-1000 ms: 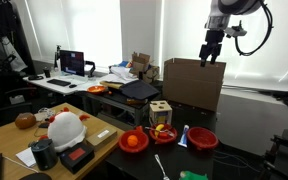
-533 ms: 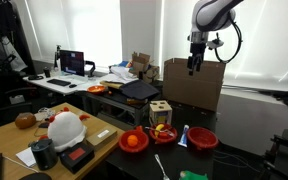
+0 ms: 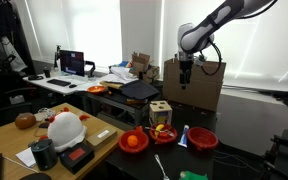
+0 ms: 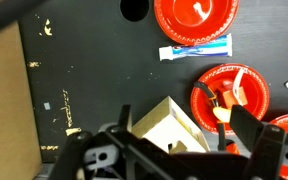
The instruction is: Remove the fork from the bowl
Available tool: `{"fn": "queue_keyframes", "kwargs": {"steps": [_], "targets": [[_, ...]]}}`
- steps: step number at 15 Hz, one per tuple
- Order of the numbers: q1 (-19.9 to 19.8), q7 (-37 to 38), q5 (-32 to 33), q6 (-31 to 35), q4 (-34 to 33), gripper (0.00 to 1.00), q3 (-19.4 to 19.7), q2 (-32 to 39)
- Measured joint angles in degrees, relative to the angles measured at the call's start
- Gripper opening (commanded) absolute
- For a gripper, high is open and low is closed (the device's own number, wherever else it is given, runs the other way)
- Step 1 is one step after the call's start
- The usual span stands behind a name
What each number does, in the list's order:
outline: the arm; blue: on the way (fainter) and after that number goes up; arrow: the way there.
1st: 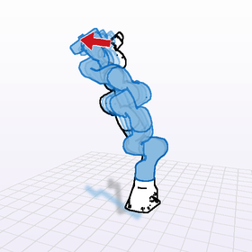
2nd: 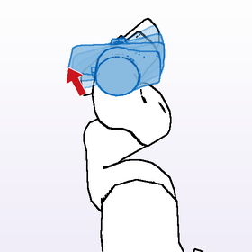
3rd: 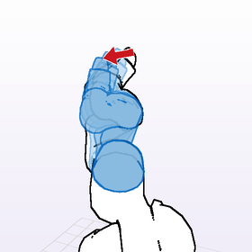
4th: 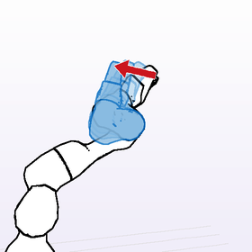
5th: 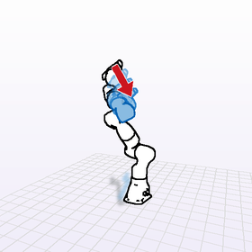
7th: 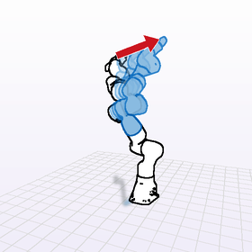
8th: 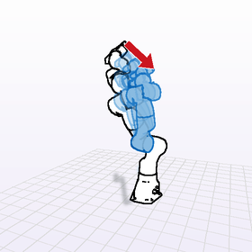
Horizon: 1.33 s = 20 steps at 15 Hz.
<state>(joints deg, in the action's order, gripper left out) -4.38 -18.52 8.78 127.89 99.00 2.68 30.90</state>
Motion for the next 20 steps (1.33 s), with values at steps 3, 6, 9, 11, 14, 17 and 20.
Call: {"fn": "queue_keyframes", "kwargs": {"steps": [3, 6, 9, 11, 14, 17, 20], "targets": [[0.1, -2.4, 1.4, 0.0, -1.9, 1.0, -1.3, 2.6], [0.4, -4.7, 2.0, -0.2, -2.4, 1.0, -2.9, 3.8], [0.4, -7.2, 2.0, -0.9, -2.4, 1.0, -4.7, 4.4], [0.5, -8.4, 2.0, -0.9, -2.4, 1.0, -5.5, 5.1], [0.7, -9.1, 2.0, -0.7, -2.6, 1.0, -6.4, 6.7], [1.3, -9.1, 1.9, -0.2, -3.3, 1.0, -7.2, 8.7], [2.1, -9.1, 1.9, 0.9, -3.5, 1.0, -8.2, 11.0]]}}
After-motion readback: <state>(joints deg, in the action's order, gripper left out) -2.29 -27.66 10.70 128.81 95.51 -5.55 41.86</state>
